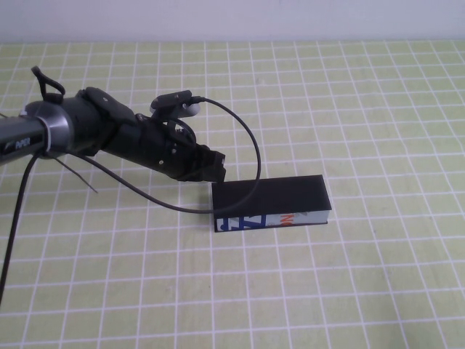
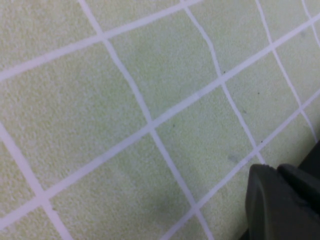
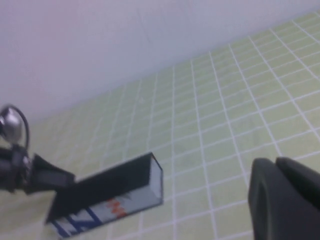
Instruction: Take glasses out of glasses case
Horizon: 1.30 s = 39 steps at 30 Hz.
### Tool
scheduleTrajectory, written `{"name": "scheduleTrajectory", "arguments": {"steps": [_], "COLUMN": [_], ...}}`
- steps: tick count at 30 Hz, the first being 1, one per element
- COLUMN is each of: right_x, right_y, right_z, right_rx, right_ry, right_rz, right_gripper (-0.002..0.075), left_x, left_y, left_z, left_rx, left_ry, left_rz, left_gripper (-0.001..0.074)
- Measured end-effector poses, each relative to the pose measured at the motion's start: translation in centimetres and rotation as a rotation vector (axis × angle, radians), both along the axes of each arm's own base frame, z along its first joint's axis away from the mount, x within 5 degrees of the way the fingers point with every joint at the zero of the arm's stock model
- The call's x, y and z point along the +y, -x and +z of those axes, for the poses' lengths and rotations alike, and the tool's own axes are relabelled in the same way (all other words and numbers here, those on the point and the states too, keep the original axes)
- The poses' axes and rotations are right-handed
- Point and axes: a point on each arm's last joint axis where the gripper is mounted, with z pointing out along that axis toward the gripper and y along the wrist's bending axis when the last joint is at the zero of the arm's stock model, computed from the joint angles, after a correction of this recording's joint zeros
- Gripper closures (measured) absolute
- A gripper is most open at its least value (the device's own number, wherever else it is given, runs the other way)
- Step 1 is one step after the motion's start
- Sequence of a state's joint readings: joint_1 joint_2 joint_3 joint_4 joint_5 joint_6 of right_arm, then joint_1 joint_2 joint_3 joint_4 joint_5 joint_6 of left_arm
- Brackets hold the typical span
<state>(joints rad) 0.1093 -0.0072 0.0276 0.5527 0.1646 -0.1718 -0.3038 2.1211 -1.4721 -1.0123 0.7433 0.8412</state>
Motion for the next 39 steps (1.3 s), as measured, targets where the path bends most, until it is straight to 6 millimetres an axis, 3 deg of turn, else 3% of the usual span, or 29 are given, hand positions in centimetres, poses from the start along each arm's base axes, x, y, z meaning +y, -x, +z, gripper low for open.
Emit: {"name": "scheduleTrajectory", "arguments": {"steps": [3, 10, 15, 21, 28, 33, 39], "right_x": [-0.1, 0.4, 2.0, 3.5, 5.4, 9.7, 15.8], "right_y": [0.0, 0.1, -0.7, -5.2, -12.7, -16.4, -18.5], "right_z": [0.4, 0.9, 4.7, 8.3, 10.2, 10.4, 8.8], "right_rx": [-0.017, 0.032, 0.206, 0.498, 0.624, 0.601, 0.451], "right_ry": [-0.144, -0.295, -0.211, 0.066, 0.208, 0.357, 0.702], "right_rz": [-0.018, 0.032, 0.18, 0.354, 0.509, 0.637, 0.817], "right_gripper": [0.0743, 0.0743, 0.0743, 0.0743, 0.0743, 0.0743, 0.0743], "left_x": [0.0, 0.0, 0.0, 0.0, 0.0, 0.0, 0.0], "left_y": [0.0, 0.0, 0.0, 0.0, 0.0, 0.0, 0.0], "left_z": [0.0, 0.0, 0.0, 0.0, 0.0, 0.0, 0.0], "left_rx": [0.0, 0.0, 0.0, 0.0, 0.0, 0.0, 0.0], "left_ry": [0.0, 0.0, 0.0, 0.0, 0.0, 0.0, 0.0], "left_rz": [0.0, 0.0, 0.0, -0.005, -0.005, -0.005, -0.005], "left_gripper": [0.0739, 0.0739, 0.0739, 0.0739, 0.0739, 0.0739, 0.0739]}}
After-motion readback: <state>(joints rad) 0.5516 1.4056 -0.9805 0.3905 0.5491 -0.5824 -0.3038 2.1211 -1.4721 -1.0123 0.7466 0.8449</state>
